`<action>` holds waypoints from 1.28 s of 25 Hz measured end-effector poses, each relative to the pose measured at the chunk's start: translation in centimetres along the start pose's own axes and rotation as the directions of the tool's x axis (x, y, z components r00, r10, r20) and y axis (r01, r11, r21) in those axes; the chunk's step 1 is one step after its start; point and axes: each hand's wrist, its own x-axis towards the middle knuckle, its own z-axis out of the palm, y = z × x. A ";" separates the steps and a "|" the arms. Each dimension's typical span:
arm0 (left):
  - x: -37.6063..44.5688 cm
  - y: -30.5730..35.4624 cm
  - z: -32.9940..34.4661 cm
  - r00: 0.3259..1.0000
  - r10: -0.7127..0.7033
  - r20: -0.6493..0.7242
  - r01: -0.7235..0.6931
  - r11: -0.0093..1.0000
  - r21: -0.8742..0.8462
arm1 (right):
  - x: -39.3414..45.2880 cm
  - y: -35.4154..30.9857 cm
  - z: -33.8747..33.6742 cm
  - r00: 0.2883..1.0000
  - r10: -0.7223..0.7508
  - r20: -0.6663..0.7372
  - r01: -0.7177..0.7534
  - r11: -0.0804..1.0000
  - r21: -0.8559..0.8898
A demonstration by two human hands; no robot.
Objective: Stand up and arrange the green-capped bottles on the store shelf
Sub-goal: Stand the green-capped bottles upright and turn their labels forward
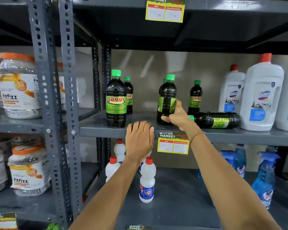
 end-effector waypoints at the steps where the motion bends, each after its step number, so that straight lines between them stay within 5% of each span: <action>1: 0.1 0.1 0.1 1.000 -0.003 -0.003 0.003 1.000 0.001 | 0.0 0.1 -0.2 0.999 -0.009 0.044 0.010 1.000 -0.015; 7: 0.2 0.6 0.4 0.998 -0.060 -0.029 0.062 0.996 0.070 | 0.2 0.7 -0.9 0.982 -0.001 0.189 -0.010 0.998 0.055; 11: -0.1 0.7 0.7 0.997 -0.064 -0.034 0.066 0.996 0.061 | 0.0 0.8 -1.0 0.992 0.021 0.121 -0.032 0.995 0.096; 27: -0.3 -0.3 0.7 0.999 0.026 -0.030 -0.024 0.998 0.051 | -0.6 0.9 -0.5 0.993 -0.080 -0.087 0.057 0.967 -0.247; 32: -0.4 -0.4 0.6 0.998 0.026 -0.049 -0.024 0.999 0.030 | -0.7 0.7 -0.3 0.998 -0.049 -0.025 0.041 0.971 -0.235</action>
